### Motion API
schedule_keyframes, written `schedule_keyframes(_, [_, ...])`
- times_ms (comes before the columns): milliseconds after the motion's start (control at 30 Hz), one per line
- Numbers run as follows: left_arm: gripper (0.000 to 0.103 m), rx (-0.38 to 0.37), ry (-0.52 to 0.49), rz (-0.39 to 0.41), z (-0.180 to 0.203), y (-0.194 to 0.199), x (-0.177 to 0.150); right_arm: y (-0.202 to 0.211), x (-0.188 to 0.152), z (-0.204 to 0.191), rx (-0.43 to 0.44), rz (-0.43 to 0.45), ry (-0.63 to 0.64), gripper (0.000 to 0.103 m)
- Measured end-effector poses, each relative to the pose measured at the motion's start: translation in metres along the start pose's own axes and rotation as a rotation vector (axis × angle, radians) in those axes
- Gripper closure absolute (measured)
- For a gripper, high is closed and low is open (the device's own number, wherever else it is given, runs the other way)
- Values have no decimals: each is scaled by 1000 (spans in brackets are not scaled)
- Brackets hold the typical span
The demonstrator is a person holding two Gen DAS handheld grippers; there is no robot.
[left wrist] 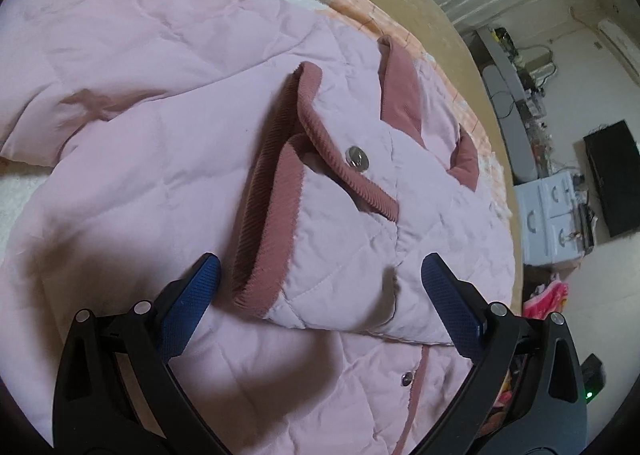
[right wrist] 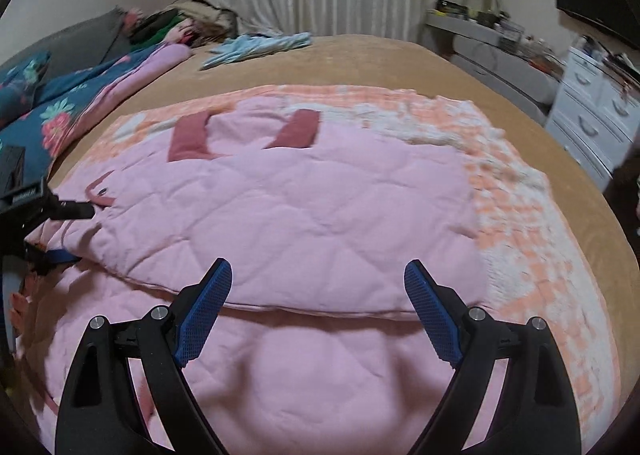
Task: Fold large clothes
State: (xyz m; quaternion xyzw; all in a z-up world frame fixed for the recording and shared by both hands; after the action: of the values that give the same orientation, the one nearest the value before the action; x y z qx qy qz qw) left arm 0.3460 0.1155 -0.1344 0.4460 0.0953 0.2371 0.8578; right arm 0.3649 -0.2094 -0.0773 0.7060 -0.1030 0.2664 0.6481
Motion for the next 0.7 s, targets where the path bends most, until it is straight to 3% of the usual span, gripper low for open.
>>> schedule_keyframes(100, [10, 19, -2, 5, 3, -3, -1, 3, -4, 12, -1, -2, -34, 16])
schedule_keyframes(167, [17, 45, -16, 11, 7, -5, -1, 3, -7, 20, -1, -7, -53, 16])
schedule_keyframes(200, [28, 58, -28, 15, 10, -5, -2, 3, -8, 24, -1, -10, -61, 16])
schedule_keyframes(267, [36, 82, -56, 19, 14, -4, -2, 2, -9, 30, -7, -15, -75, 16])
schedule_keyframes(333, [66, 83, -91, 27, 21, -2, -1, 4, -10, 35, -4, -16, -89, 16])
schedule_keyframes(400, [82, 95, -123, 53, 27, 6, 0, 6, -10, 39, -2, -11, -98, 16])
schedule_keyframes(500, [85, 107, -203, 97, 44, 25, 6, 10, -6, 41, -8, 2, -107, 16])
schedule_keyframes(633, [85, 185, -325, 175, 59, 54, 8, 18, 4, 47, 7, 23, -135, 16])
schedule_keyframes(700, [85, 204, -342, 175, 57, 55, 6, 19, 9, 49, 7, 32, -137, 16])
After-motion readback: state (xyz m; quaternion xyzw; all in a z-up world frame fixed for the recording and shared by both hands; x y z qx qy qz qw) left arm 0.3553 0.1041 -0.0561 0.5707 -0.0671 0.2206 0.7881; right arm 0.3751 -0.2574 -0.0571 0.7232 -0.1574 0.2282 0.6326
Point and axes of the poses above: each gripper's, at about its wrist camera, not at the fingertips, and y roughly against the way its jaws point, z to its right, x to its top, the point moved 5 cm from there along -y, roughly the way its jaws point, and after that the axes turned 15 degrees about -z, right-handed, at the moved point
